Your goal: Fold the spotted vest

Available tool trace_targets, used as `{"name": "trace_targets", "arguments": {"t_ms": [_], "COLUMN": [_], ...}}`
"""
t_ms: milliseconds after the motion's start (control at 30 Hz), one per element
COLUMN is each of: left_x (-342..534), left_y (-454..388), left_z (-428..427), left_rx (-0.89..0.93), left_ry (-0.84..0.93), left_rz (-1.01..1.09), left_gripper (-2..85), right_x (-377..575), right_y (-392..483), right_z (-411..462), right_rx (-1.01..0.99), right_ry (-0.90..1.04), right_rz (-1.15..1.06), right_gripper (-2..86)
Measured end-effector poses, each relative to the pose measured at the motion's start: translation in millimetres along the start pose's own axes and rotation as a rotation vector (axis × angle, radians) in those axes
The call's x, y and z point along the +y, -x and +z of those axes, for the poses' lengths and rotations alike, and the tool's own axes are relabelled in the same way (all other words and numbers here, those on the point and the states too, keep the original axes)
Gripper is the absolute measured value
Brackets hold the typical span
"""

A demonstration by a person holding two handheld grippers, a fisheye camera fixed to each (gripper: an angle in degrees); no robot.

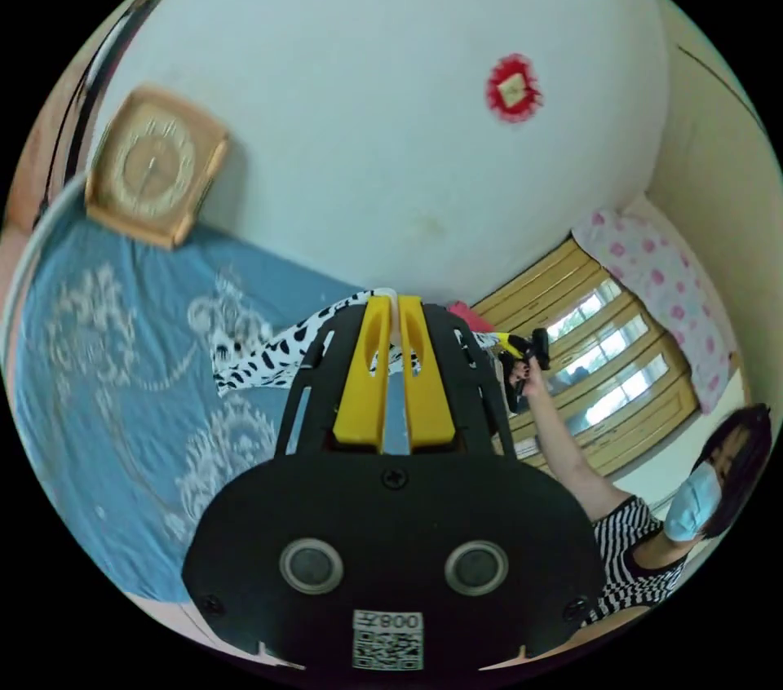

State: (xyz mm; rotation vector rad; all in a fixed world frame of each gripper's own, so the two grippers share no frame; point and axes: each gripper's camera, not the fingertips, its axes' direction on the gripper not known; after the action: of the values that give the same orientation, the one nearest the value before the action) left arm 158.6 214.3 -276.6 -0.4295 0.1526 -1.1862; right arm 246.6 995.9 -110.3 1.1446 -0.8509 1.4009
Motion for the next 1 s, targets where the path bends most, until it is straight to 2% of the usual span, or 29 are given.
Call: {"name": "trace_targets", "arguments": {"t_ms": [167, 367, 467, 567, 633, 700, 767, 1000], "left_x": [-15, 76, 142, 214, 269, 305, 327, 347], "left_y": [-58, -39, -2, 54, 106, 139, 161, 198], "left_z": [-38, -54, -46, -23, 3, 16, 23, 10], "left_rx": [0.007, 0.031, 0.045, -0.023, -0.059, -0.055, -0.088, -0.097], "left_ry": [-0.053, 0.056, 0.157, 0.289, 0.399, 0.433, 0.450, 0.415], "left_rz": [0.199, 0.182, 0.091, -0.067, -0.254, -0.395, -0.476, -0.506], "left_gripper": [2.0, 2.1, 2.1, 2.0, 2.0, 1.9, 1.9, 1.9], "right_x": [6, 112, 182, 252, 293, 338, 359, 346], "right_y": [55, 18, -35, -99, -139, -184, -203, -221], "right_z": [-41, -26, 0, 39, 67, 90, 98, 88], "right_rx": [-0.001, -0.076, -0.095, -0.087, -0.070, -0.091, -0.106, -0.106], "right_ry": [-0.073, 0.016, 0.109, 0.220, 0.298, 0.323, 0.319, 0.299], "right_rz": [-0.184, -0.116, 0.045, 0.265, 0.405, 0.588, 0.669, 0.623], "right_gripper": [0.3, 0.2, 0.2, 0.2, 0.2, 0.2, 0.1, 0.1]}}
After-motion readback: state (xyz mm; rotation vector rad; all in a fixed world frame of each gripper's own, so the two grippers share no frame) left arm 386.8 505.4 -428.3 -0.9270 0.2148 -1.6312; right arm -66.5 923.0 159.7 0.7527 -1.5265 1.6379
